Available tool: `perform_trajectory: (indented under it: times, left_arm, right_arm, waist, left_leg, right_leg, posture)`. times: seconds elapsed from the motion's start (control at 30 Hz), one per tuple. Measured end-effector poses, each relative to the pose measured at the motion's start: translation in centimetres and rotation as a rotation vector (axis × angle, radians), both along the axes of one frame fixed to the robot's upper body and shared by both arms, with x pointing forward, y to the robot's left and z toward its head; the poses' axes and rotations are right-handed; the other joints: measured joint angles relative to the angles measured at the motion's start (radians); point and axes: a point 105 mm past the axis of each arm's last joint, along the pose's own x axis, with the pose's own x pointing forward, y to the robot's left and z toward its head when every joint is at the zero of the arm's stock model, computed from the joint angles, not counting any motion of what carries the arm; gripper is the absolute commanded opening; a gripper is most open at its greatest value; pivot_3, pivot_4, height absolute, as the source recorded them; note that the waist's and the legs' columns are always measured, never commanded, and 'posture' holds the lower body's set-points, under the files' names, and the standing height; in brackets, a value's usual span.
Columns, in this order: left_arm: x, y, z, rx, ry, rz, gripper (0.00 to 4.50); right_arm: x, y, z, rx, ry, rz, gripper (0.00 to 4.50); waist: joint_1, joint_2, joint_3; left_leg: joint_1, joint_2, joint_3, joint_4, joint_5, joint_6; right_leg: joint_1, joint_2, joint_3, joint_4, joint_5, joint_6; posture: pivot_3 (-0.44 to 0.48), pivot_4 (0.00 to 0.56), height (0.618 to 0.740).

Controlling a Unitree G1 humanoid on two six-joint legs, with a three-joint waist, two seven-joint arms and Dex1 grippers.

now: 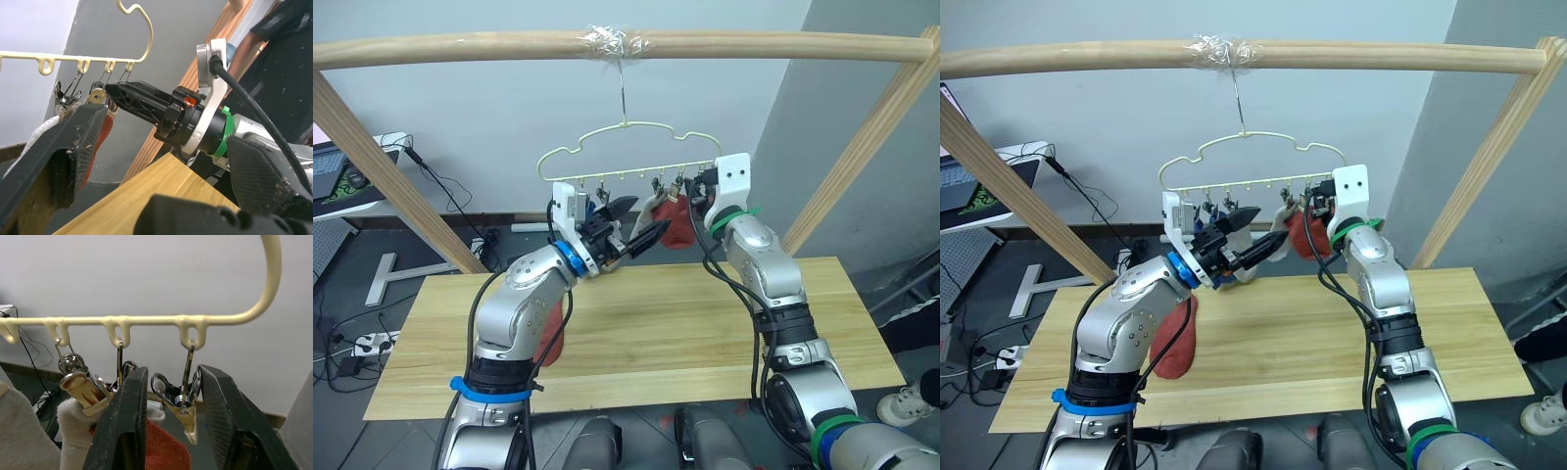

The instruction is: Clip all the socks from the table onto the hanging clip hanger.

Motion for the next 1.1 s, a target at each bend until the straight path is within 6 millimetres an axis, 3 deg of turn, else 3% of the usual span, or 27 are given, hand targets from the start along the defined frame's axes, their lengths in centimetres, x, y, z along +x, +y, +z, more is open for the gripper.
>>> perform_trajectory:
  times: [0.43,0.67,1.0,1.1]
  left_arm:
    - [0.1,-0.1,0.7,-0.007,-0.028,0.005,4.5]
    - [0.1,-0.1,0.6,-0.007,-0.028,0.005,4.5]
    - [0.1,-0.1,0.4,-0.006,-0.023,0.008,4.5]
    - [0.4,1.6,-2.2,0.08,0.02,0.087,4.5]
  right_arm:
    - [0.0,0.4,-0.1,0.005,-0.001,0.015,1.64]
    - [-0.1,0.4,0.0,0.008,-0.006,0.022,0.01]
    - [0.0,0.1,0.1,-0.005,-0.009,0.021,0.01]
    - [0.1,-1.1,0.3,-0.043,-0.02,0.018,0.01]
  waist:
    - [0.001,0.0,0.0]
    - [0.001,0.0,0.0]
    - [0.001,0.0,0.0]
    - [0.0,0.001,0.0]
  left_leg:
    - [0.0,0.0,0.0,0.0,0.0,0.0]
    - [0.0,0.0,0.0,0.0,0.0,0.0]
    - [0.0,0.0,0.0,0.0,0.0,0.0]
    - [0.002,0.0,0.002,-0.001,0.0,0.0]
  right_leg:
    - [0.0,0.0,0.0,0.0,0.0,0.0]
    - [0.0,0.0,0.0,0.0,0.0,0.0]
    - [0.0,0.0,0.0,0.0,0.0,0.0]
    - [0.0,0.0,0.001,0.0,0.0,0.0]
  posture:
    - [0.004,0.162,0.74]
    - [0.001,0.156,0.74]
    - [-0.003,0.16,0.74]
    - [-0.003,0.16,0.74]
